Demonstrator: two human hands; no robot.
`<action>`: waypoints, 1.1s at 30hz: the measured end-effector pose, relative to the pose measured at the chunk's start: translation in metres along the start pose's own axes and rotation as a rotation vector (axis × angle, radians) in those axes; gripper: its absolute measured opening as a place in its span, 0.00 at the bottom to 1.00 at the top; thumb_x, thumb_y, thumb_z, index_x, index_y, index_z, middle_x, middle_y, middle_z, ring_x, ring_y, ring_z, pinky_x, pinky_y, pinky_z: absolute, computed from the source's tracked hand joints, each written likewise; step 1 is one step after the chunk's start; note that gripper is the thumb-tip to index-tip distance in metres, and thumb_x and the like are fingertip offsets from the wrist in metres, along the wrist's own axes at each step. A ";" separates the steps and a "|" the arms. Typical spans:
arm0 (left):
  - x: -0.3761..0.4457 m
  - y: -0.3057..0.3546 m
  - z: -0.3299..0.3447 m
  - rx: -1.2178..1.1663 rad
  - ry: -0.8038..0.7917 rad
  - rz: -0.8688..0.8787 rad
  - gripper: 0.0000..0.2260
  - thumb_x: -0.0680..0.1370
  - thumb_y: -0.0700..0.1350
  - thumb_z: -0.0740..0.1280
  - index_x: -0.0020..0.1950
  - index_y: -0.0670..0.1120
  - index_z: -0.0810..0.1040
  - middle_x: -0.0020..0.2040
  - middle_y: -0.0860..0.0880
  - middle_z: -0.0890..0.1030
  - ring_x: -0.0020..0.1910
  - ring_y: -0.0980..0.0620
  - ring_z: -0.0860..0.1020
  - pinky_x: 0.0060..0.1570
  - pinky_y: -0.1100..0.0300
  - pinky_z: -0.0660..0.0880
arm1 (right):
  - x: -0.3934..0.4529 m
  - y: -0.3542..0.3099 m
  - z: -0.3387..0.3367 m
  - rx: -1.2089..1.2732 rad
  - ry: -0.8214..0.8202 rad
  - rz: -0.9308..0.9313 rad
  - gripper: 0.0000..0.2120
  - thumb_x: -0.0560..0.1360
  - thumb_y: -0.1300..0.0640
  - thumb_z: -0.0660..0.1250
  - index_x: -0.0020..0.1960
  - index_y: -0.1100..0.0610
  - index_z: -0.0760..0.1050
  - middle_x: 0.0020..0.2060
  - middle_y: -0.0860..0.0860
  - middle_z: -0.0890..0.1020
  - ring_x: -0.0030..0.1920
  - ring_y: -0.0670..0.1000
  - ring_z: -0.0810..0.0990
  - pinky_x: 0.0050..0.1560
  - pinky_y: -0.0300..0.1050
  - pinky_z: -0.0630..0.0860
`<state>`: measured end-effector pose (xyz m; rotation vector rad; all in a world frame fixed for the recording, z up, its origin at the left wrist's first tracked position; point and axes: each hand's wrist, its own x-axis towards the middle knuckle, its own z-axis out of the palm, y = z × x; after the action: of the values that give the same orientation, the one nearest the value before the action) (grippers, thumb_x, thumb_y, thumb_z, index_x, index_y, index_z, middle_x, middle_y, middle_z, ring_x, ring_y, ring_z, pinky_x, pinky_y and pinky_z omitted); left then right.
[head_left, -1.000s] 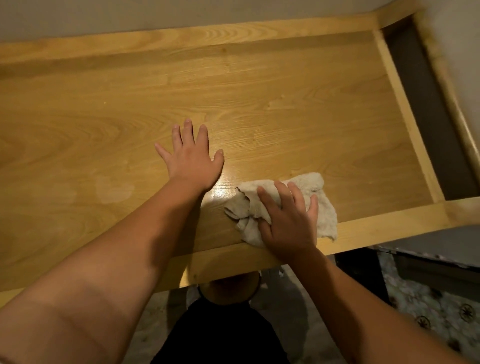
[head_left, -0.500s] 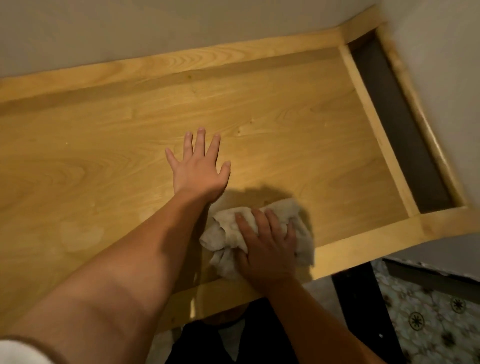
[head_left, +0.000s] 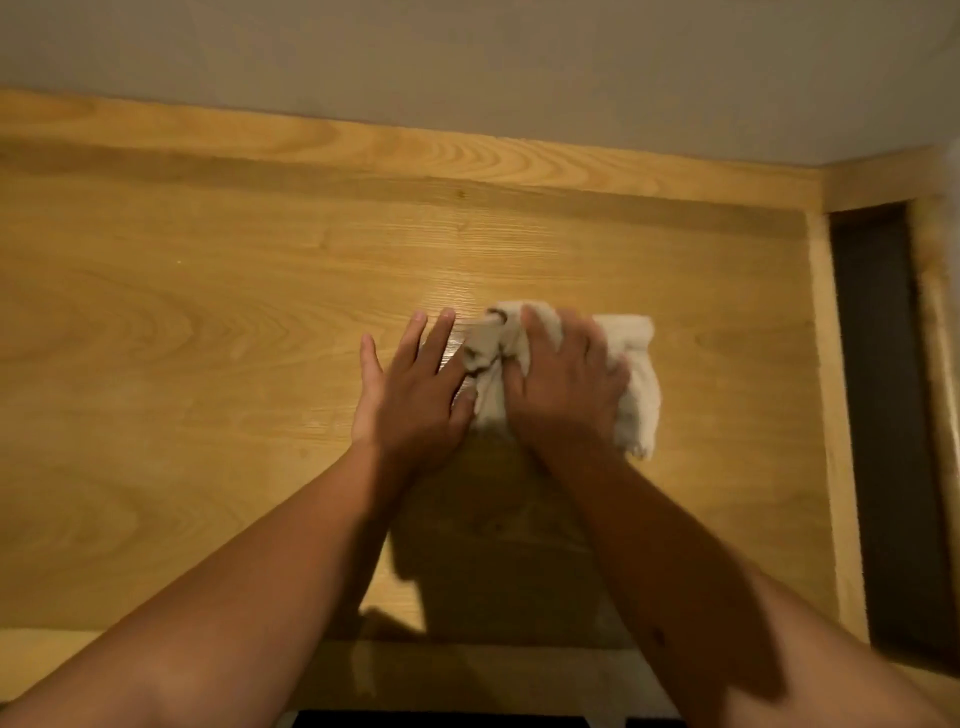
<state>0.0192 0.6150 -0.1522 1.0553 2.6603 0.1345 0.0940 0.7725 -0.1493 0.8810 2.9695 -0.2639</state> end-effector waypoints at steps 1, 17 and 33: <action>0.000 0.000 0.001 0.006 0.017 0.005 0.26 0.81 0.60 0.49 0.79 0.55 0.59 0.83 0.48 0.53 0.82 0.45 0.49 0.70 0.24 0.49 | 0.019 0.000 -0.001 -0.006 0.013 -0.010 0.28 0.75 0.39 0.55 0.74 0.42 0.62 0.73 0.54 0.66 0.73 0.59 0.63 0.67 0.70 0.60; 0.000 -0.001 0.012 0.031 0.150 0.009 0.31 0.76 0.66 0.58 0.78 0.57 0.61 0.81 0.48 0.59 0.81 0.45 0.54 0.69 0.25 0.51 | 0.224 0.002 -0.003 -0.123 0.104 -0.066 0.27 0.75 0.35 0.49 0.68 0.47 0.65 0.67 0.56 0.67 0.66 0.63 0.66 0.59 0.68 0.63; -0.001 0.002 0.006 0.015 0.050 -0.033 0.25 0.81 0.61 0.47 0.79 0.61 0.55 0.83 0.52 0.51 0.81 0.47 0.48 0.72 0.28 0.47 | -0.033 0.044 -0.009 -0.025 -0.015 -0.143 0.27 0.72 0.41 0.59 0.70 0.43 0.69 0.69 0.54 0.71 0.70 0.57 0.66 0.66 0.65 0.58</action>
<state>0.0226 0.6155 -0.1571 1.0244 2.7263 0.1365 0.1451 0.7924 -0.1442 0.6626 3.0186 -0.2358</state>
